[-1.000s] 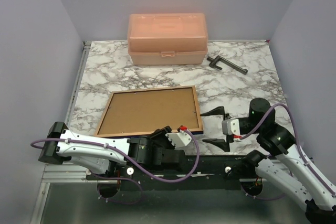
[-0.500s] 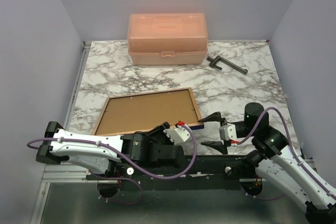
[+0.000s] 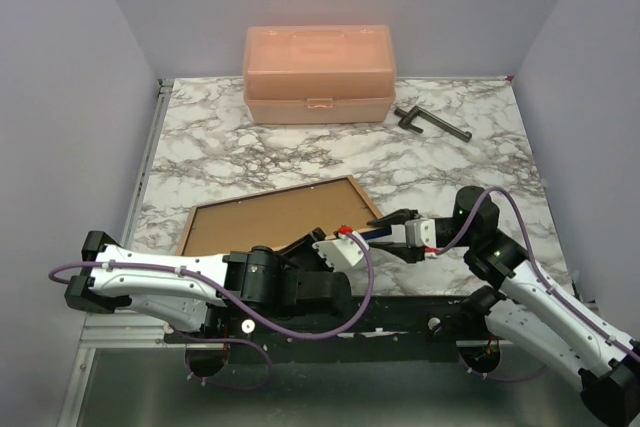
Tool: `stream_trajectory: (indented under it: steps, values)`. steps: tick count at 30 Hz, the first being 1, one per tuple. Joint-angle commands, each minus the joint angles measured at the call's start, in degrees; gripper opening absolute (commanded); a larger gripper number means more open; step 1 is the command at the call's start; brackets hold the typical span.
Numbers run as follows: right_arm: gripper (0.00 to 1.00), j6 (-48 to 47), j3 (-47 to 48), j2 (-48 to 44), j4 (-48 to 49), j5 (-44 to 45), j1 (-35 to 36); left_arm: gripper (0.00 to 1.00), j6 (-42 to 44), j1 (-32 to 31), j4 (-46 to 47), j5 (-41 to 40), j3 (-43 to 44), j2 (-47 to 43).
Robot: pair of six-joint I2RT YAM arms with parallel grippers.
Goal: Put the photo into the frame
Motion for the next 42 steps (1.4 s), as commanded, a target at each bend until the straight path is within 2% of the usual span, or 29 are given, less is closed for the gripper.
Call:
stream_trajectory:
  steps: [1, 7, 10, 12, 15, 17, 19, 26, 28, 32, 36, 42]
  values:
    - [0.42, 2.9, 1.2, 2.5, 3.8, 1.0, 0.2, 0.0, -1.5, 0.3, 2.3, -2.7, 3.6, -0.8]
    - [0.2, 4.1, 4.7, 5.6, 0.3, 0.8, 0.2, 0.0, -1.2, 0.3, 3.3, -2.8, 3.4, -2.3]
    - [0.16, 6.0, 5.9, 6.3, -0.3, -0.1, 0.2, 0.0, -1.6, 0.3, 3.2, -3.2, 3.6, -3.1]
    - [0.14, 7.5, 6.3, 6.2, -0.1, -1.3, 0.2, 0.13, -2.2, 0.3, 2.9, -3.4, 4.3, -4.0]
    - [0.1, 11.0, 6.8, 6.0, 0.8, -1.9, 0.2, 0.55, -2.6, 0.4, 2.9, -3.3, 5.4, -5.2]
    - [0.06, 13.0, 7.6, 5.9, 0.6, -1.9, 0.2, 0.7, -2.7, 0.4, 3.2, -2.8, 6.3, -6.1]
    - [0.01, 15.4, 8.6, 5.6, 0.5, -1.8, 0.2, 0.77, -2.8, 0.4, 3.6, -2.5, 7.0, -7.1]
    - [0.01, 31.2, 12.4, 5.5, 5.4, 2.3, 0.2, 0.84, -2.5, 0.5, 8.4, -0.5, 8.6, -11.7]
    - [0.01, 37.6, 13.8, 6.2, 6.0, 5.8, 0.2, 0.86, -2.6, 0.6, 10.2, 0.4, 8.7, -13.2]
    - [0.01, 46.0, 18.0, 8.4, 2.4, 12.9, 0.2, 0.9, -2.6, 0.8, 14.0, 2.7, 8.1, -15.8]
    - [0.01, 49.5, 21.7, 11.6, -2.5, 12.9, 0.2, 0.97, -4.1, 1.2, 16.6, 4.0, 6.5, -18.7]
    - [0.01, 54.6, 27.8, 17.8, -8.7, 11.7, 0.2, 0.98, -7.6, 3.3, 17.4, 6.8, 4.5, -21.8]
